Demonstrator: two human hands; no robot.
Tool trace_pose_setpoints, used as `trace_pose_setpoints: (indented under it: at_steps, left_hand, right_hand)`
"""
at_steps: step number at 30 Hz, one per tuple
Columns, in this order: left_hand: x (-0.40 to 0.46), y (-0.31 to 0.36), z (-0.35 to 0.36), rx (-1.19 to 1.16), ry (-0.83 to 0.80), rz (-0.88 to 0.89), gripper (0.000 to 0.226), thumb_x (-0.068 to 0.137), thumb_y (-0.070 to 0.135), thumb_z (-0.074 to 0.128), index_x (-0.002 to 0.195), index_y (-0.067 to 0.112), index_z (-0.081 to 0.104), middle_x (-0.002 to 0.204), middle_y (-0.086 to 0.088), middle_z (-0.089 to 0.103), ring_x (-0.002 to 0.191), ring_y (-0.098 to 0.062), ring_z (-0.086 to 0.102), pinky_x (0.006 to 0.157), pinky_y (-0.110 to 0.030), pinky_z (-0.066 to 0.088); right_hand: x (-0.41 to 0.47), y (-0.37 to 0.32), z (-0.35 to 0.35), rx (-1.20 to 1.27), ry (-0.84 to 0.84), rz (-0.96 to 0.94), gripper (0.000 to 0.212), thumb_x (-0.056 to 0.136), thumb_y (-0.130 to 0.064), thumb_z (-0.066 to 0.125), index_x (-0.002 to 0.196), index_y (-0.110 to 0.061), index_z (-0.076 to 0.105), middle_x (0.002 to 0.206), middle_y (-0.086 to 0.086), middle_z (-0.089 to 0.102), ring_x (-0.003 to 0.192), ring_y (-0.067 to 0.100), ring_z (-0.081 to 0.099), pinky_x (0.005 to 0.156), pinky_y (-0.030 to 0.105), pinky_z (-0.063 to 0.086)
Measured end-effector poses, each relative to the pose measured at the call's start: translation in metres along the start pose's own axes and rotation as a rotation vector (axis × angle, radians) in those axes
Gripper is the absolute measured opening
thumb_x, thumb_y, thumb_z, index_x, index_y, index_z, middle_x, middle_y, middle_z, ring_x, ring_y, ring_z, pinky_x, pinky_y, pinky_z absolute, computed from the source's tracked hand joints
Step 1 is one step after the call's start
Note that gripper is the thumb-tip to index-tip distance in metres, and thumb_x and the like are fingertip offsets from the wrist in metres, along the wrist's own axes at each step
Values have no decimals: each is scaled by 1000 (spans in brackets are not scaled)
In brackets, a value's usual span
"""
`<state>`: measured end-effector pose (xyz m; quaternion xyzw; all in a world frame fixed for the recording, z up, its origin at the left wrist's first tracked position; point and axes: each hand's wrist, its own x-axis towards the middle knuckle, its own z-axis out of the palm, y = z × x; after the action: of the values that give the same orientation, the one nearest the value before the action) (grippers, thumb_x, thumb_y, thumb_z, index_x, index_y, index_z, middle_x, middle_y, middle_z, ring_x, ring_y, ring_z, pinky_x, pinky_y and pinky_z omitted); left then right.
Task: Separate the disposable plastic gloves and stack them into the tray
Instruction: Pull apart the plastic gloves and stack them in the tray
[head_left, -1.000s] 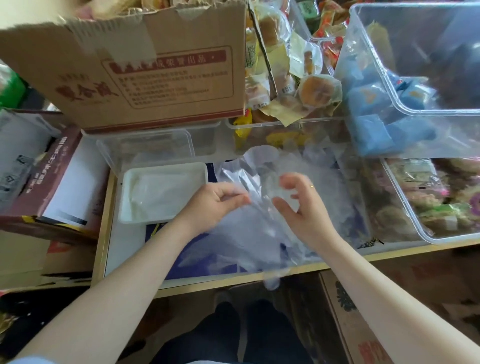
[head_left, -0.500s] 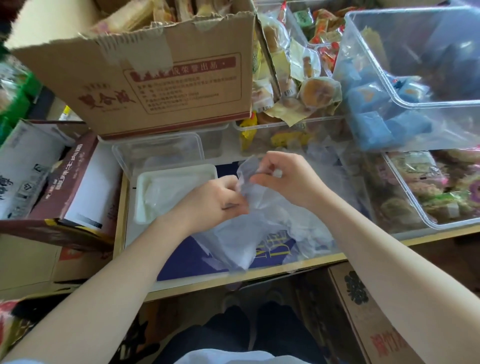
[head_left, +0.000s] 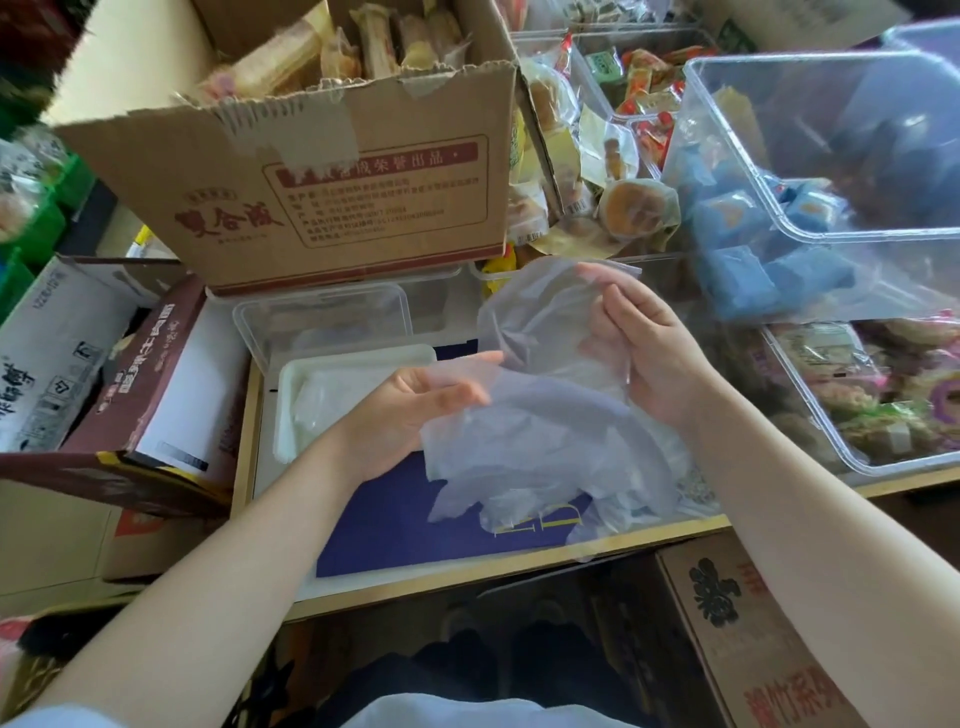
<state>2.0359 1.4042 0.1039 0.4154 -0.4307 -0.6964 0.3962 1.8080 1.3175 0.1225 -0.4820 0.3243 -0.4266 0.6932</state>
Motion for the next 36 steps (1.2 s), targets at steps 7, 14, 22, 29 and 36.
trace_pose_setpoints:
  at_steps: [7, 14, 22, 29, 36]
  left_hand:
    - [13, 14, 7, 143, 320, 121, 13, 70, 32, 68, 74, 23, 76, 77, 6, 73, 73, -5, 66, 66, -16, 49]
    - [19, 14, -18, 66, 412, 80, 16, 74, 27, 62, 64, 24, 74, 69, 8, 69, 73, -6, 65, 80, -19, 51]
    - [19, 16, -11, 129, 353, -9, 15, 77, 27, 62, 80, 15, 72, 76, 1, 71, 73, -10, 66, 69, -20, 54]
    - [24, 14, -11, 362, 675, 3, 24, 94, 14, 52, 75, 22, 64, 82, 5, 66, 65, -4, 50, 72, -24, 42]
    - [28, 24, -14, 102, 981, -106, 29, 98, 31, 46, 82, 18, 66, 90, 3, 67, 81, -12, 55, 78, -30, 44]
  right_hand:
    - [8, -9, -15, -4, 65, 79, 20, 88, -20, 55, 89, -19, 75, 71, -2, 55, 62, 7, 47, 61, 17, 43]
    - [18, -17, -26, -205, -36, 458, 54, 92, -54, 30, 102, -14, 64, 82, 4, 62, 66, 14, 54, 64, 25, 43]
    - [22, -4, -2, -357, 19, 455, 15, 88, -26, 63, 100, -19, 60, 75, -2, 62, 72, 15, 60, 61, 22, 44]
    - [17, 9, 13, -675, 392, 65, 32, 87, 5, 52, 103, -19, 67, 97, -1, 65, 62, 3, 54, 55, 20, 46]
    - [-10, -10, 33, -1057, 466, -328, 81, 87, 3, 54, 148, -28, 10, 130, -1, 53, 86, 14, 55, 73, 28, 40]
